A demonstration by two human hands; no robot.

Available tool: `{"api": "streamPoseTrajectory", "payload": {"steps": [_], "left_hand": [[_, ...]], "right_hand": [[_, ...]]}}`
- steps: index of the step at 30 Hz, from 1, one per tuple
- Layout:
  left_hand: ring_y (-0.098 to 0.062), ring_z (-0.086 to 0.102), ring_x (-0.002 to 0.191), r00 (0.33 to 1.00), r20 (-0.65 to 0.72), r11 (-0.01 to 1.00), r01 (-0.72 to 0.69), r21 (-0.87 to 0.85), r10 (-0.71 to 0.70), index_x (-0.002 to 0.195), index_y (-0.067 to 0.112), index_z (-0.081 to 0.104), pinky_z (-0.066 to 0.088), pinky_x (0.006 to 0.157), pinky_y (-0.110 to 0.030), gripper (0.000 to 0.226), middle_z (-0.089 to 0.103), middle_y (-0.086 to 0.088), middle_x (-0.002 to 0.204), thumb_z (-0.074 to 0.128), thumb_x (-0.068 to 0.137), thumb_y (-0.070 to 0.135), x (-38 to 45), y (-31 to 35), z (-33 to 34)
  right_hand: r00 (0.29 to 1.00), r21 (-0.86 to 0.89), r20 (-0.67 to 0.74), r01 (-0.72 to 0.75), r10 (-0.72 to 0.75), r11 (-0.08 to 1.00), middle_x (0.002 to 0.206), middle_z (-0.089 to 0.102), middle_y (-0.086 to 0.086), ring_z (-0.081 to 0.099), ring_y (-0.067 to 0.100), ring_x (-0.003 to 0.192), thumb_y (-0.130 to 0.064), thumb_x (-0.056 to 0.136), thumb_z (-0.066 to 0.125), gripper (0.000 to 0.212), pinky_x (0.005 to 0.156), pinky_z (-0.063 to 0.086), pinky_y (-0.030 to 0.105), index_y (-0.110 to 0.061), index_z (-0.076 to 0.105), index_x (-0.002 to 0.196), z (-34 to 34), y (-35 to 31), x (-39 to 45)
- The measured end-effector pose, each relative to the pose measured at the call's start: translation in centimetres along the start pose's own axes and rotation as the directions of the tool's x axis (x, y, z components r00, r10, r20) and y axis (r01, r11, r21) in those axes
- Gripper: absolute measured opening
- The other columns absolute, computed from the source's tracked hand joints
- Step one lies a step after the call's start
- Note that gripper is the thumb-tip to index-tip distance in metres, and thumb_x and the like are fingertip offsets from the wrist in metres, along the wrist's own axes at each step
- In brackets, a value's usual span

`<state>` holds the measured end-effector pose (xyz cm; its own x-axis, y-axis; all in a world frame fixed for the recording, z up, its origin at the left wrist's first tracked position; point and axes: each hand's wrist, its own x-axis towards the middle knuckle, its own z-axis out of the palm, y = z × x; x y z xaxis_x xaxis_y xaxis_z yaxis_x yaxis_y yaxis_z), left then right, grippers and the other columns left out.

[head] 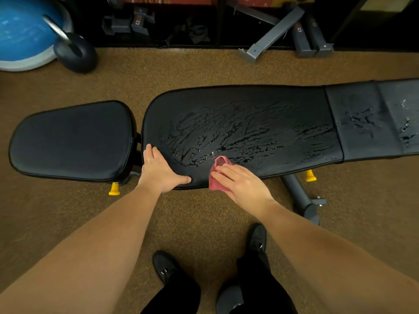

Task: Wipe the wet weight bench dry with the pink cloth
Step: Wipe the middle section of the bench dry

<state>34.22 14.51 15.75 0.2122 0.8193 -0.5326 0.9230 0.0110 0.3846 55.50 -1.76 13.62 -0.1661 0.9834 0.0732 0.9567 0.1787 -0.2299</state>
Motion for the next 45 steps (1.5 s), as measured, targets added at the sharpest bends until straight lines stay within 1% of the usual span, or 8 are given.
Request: {"api": "streamPoseTrajectory", "payload": {"steps": [8,16,22,26,28,30,35,45], "left_hand": [[-0.023,-0.004,0.154,1.000,-0.001,1.000,0.023,0.002,-0.023,0.158,0.007,-0.007,0.013,0.125,-0.043,0.155,-0.013,0.000,0.166,0.094,0.051,0.055,-0.1,0.4,-0.1],[-0.023,-0.003,0.154,0.999,0.008,0.999,0.050,0.003,-0.050,0.158,0.007,-0.005,0.012,0.125,-0.041,0.153,-0.012,0.000,0.166,0.096,0.052,0.050,-0.3,1.0,-0.4],[-0.023,-0.002,0.154,0.999,0.018,0.999,0.043,-0.007,-0.043,0.159,0.011,-0.005,0.014,0.124,-0.043,0.156,-0.010,0.001,0.166,0.095,0.047,0.054,0.2,0.8,-0.4],[-0.029,0.005,0.153,0.995,-0.023,0.993,-0.095,0.064,0.097,0.157,0.024,0.009,0.019,0.122,-0.047,0.130,-0.001,-0.001,0.165,0.087,0.059,0.058,-0.7,0.2,-0.3],[-0.032,0.015,0.150,0.919,-0.104,0.905,-0.347,0.247,0.381,0.152,0.027,0.027,0.025,0.121,-0.051,0.101,0.014,-0.006,0.162,0.078,0.070,0.053,-1.8,0.5,0.1],[-0.032,0.026,0.146,0.763,-0.077,0.725,-0.569,0.388,0.641,0.146,0.028,0.043,0.029,0.118,-0.053,0.073,0.030,-0.006,0.158,0.070,0.080,0.044,-2.9,1.6,1.0],[-0.027,0.042,0.139,0.569,0.094,0.493,-0.773,0.398,0.817,0.138,0.022,0.057,0.035,0.117,-0.044,0.048,0.048,-0.002,0.149,0.065,0.092,0.030,-3.8,5.8,4.4],[-0.021,0.054,0.119,0.556,0.148,0.433,-0.765,0.476,0.818,0.139,0.022,0.056,0.053,0.095,-0.037,0.045,0.053,0.002,0.142,0.064,0.095,0.028,-4.3,7.4,6.0]], "right_hand": [[0.987,-0.094,-0.005,-0.157,0.158,0.983,0.134,0.061,0.010,0.061,0.031,0.117,-0.013,0.075,0.085,0.068,0.104,0.048,0.046,-0.013,0.058,0.139,-2.3,4.5,-5.2],[0.914,-0.065,-0.136,-0.392,0.381,0.918,0.119,0.062,0.016,0.060,0.035,0.101,-0.019,0.089,0.074,0.045,0.088,0.054,0.053,-0.008,0.060,0.131,-4.0,4.9,-5.8],[0.991,0.030,-0.052,-0.121,0.122,0.992,0.134,0.060,0.011,0.057,0.031,0.126,-0.023,0.088,0.075,0.049,0.112,0.043,0.050,-0.015,0.060,0.135,-1.2,-0.3,-0.4],[0.992,0.056,-0.012,-0.121,0.122,0.991,0.138,0.058,0.007,0.055,0.028,0.127,-0.025,0.090,0.071,0.049,0.114,0.039,0.044,-0.018,0.060,0.137,-0.6,0.2,-0.5],[0.996,0.043,-0.002,-0.093,0.093,0.995,0.136,0.058,0.005,0.056,0.025,0.123,-0.027,0.089,0.071,0.050,0.110,0.042,0.042,-0.020,0.059,0.137,-1.2,1.3,-1.1],[0.997,0.025,0.003,-0.083,0.083,0.996,0.134,0.059,0.004,0.057,0.024,0.119,-0.028,0.089,0.072,0.050,0.106,0.045,0.041,-0.021,0.059,0.137,-1.6,2.4,-1.7],[0.993,0.007,-0.016,-0.117,0.117,0.993,0.131,0.060,0.007,0.057,0.027,0.114,-0.022,0.085,0.075,0.052,0.100,0.049,0.044,-0.018,0.061,0.135,-2.2,4.8,-3.9],[0.923,-0.045,-0.076,-0.381,0.377,0.924,0.128,0.059,0.010,0.056,0.033,0.107,-0.013,0.085,0.077,0.054,0.091,0.052,0.051,-0.016,0.061,0.136,-5.2,10.8,-10.0]]}}
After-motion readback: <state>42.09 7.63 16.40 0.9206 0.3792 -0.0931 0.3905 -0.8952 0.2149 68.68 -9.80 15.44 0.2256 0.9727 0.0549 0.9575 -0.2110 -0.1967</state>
